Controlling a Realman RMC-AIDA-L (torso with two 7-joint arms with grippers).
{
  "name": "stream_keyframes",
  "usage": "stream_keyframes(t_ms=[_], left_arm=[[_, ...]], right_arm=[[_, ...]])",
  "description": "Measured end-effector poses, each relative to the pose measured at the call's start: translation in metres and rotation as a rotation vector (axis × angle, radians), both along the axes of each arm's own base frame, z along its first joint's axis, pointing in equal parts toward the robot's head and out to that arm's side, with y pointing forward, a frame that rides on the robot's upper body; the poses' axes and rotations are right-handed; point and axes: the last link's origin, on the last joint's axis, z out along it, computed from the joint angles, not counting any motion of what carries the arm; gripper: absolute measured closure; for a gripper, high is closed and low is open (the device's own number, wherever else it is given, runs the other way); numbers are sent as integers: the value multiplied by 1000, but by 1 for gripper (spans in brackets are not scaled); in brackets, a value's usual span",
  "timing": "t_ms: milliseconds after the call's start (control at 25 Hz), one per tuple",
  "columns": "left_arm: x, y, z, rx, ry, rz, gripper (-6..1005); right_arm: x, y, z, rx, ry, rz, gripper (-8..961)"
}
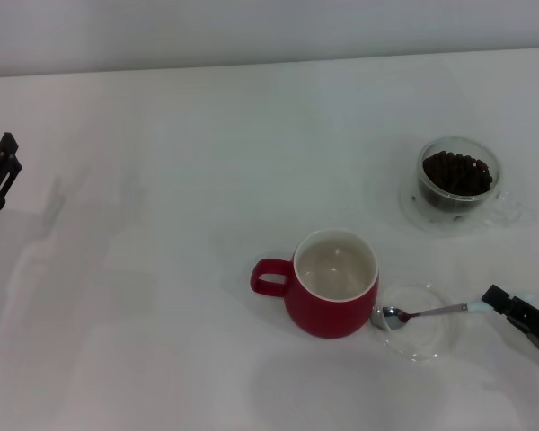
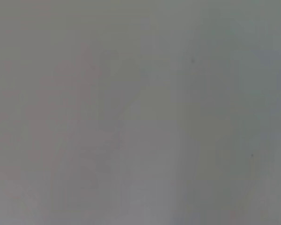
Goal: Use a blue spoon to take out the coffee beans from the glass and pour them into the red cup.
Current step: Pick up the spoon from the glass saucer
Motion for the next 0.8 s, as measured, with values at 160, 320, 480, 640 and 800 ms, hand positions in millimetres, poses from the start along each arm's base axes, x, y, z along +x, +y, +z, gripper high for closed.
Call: stream_keyframes(t_ms=[160, 320, 480, 640, 800], left_arm=[[0, 0, 0, 1, 0, 1, 269], [0, 0, 0, 0, 1, 1, 269], [0, 0, 0, -1, 2, 0, 269], [0, 0, 0, -1, 2, 0, 270], [-1, 0, 0, -2, 4, 1, 270]], right_arm=[[0, 0, 0, 1, 4, 1, 784], [-4, 1, 4, 14, 20, 24, 791], [-4, 1, 17, 37, 18, 64, 797], [0, 2, 31, 53, -9, 85, 802], [7, 2, 46, 86, -32, 71, 804]])
